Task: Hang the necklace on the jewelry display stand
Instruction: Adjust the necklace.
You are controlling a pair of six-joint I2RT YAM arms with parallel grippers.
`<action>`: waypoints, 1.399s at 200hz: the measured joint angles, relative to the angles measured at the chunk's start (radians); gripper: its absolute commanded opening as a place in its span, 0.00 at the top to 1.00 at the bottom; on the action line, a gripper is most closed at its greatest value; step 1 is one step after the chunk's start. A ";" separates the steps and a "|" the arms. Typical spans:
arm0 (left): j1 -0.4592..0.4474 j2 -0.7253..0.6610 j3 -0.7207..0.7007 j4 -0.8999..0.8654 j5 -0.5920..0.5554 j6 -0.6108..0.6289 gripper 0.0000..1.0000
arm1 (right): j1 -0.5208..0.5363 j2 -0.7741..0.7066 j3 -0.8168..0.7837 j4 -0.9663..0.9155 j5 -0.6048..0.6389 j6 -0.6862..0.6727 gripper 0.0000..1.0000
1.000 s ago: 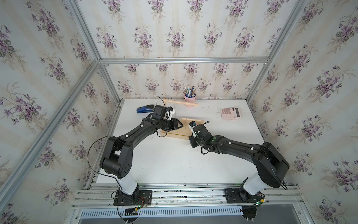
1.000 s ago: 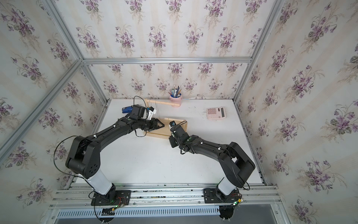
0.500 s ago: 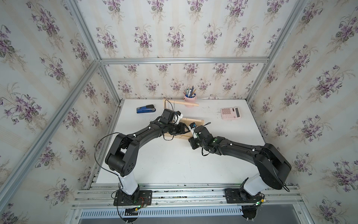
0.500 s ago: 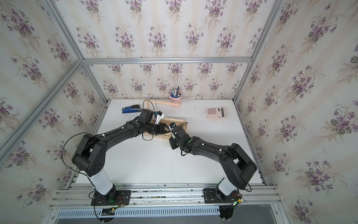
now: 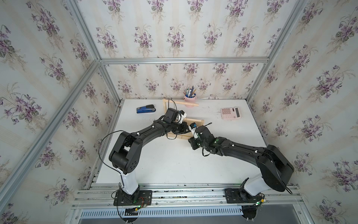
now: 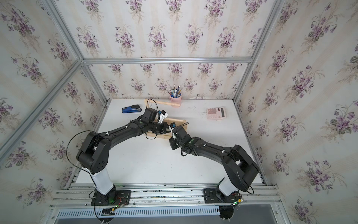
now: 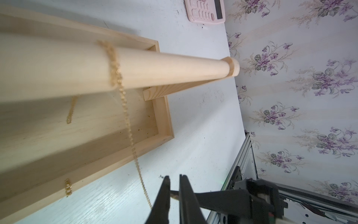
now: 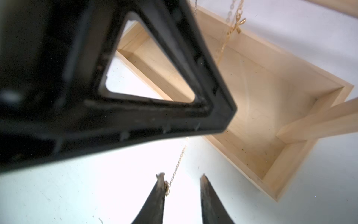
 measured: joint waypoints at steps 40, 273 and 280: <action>-0.005 -0.013 0.036 -0.026 0.003 0.001 1.00 | 0.000 -0.025 -0.006 0.000 -0.002 0.000 0.67; 0.025 -0.111 0.315 -0.329 -0.076 0.083 0.52 | -0.022 -0.315 0.043 -0.033 0.021 -0.003 0.67; 0.036 -0.111 0.285 -0.320 -0.062 0.053 0.50 | -0.024 -0.318 0.047 -0.034 0.021 -0.003 0.67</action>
